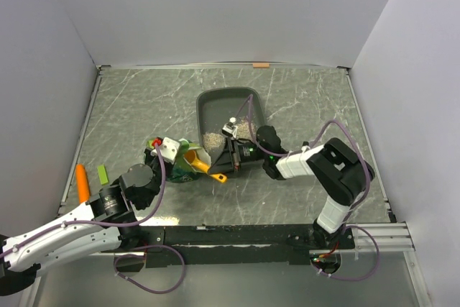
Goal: Fill the litter box with clean litter
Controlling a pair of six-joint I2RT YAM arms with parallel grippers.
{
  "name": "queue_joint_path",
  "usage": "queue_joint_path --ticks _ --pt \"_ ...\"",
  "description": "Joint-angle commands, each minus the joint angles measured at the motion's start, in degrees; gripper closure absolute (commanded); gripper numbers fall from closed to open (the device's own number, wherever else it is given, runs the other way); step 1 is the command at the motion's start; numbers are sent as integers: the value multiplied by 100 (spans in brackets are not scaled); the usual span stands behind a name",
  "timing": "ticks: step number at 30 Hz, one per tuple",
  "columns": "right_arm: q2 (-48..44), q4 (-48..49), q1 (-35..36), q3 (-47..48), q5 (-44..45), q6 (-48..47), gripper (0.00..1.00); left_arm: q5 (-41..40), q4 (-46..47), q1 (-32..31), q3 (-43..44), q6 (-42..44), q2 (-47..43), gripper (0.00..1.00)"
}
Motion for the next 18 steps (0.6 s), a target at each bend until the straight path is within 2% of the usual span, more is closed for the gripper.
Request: queue_joint_path --ticks 1,18 --pt "-541 677 -70 -279 -1 -106 100 -118 232 24 -11 26 -55 99" --pt "-1675 677 -395 -1492 70 -158 100 -83 241 15 -11 0 59 99"
